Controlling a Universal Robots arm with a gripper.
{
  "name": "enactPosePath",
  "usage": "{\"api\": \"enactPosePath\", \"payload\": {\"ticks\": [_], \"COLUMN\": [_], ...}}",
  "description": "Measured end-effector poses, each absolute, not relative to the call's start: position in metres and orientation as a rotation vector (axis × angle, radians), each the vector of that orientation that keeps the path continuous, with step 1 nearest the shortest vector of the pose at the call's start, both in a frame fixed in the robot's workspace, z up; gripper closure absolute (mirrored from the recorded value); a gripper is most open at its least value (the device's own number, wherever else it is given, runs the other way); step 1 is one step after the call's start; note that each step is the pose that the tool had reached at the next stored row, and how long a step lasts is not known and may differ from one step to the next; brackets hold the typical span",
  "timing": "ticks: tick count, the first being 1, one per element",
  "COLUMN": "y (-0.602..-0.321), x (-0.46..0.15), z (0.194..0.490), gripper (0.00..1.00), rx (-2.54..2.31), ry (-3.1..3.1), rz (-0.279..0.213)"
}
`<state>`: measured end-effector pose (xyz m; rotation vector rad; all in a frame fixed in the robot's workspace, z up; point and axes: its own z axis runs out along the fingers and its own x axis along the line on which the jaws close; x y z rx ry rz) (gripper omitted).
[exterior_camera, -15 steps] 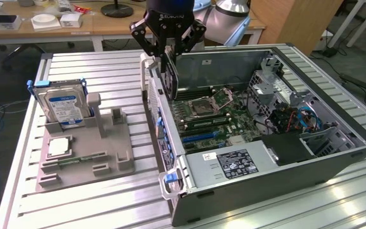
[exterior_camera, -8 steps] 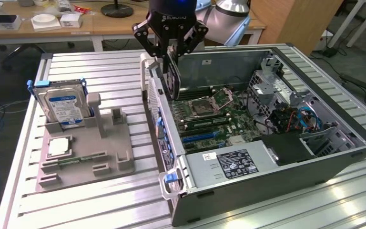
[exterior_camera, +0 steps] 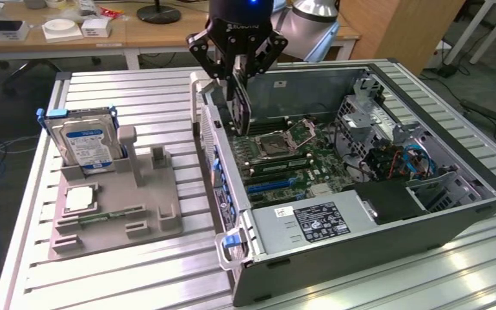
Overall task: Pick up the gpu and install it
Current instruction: 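Pick up the gpu and move the gpu toward the slot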
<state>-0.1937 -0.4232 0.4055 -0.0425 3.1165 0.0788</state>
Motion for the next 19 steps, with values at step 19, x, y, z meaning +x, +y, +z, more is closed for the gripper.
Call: {"api": "enactPosePath", "payload": {"ticks": [19], "y": [-0.423], "x": [-0.174], "z": [0.402], "gripper": [0.73], "rx": [-0.043], "ry": [3.112], "rz": [0.079]}}
